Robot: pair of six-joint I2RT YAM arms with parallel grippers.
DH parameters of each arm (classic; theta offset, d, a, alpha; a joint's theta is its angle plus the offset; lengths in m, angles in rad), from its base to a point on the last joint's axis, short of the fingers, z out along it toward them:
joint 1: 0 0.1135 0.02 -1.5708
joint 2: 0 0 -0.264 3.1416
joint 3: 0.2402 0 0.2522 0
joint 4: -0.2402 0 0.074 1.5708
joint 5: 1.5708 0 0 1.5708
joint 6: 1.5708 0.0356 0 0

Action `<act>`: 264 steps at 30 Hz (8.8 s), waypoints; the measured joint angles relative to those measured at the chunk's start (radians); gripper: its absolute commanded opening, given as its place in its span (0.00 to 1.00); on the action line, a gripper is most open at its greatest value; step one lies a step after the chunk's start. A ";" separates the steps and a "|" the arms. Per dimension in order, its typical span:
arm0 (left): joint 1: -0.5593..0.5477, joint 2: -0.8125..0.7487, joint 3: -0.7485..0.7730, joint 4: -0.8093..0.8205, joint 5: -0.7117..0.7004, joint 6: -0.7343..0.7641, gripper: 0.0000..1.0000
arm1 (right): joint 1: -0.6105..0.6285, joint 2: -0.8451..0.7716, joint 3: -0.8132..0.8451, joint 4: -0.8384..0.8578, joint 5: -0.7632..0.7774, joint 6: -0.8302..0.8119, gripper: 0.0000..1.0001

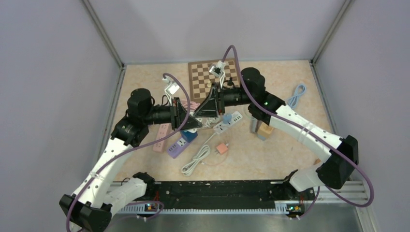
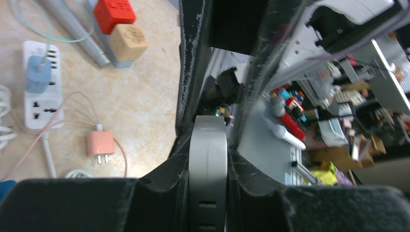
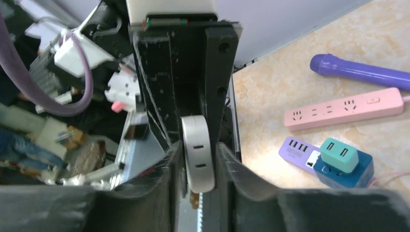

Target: Insert the plug

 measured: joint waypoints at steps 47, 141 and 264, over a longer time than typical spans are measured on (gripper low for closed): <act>0.235 0.282 -0.019 -0.385 -1.045 0.336 0.00 | -0.129 -0.157 -0.128 -0.306 0.518 -0.089 0.95; 0.222 0.560 -0.093 -0.193 -1.128 0.391 0.00 | -0.164 -0.083 -0.218 -0.304 0.535 -0.050 0.92; 0.211 0.539 -0.040 -0.291 -1.109 0.392 0.66 | -0.172 -0.187 -0.252 -0.296 0.641 -0.015 0.92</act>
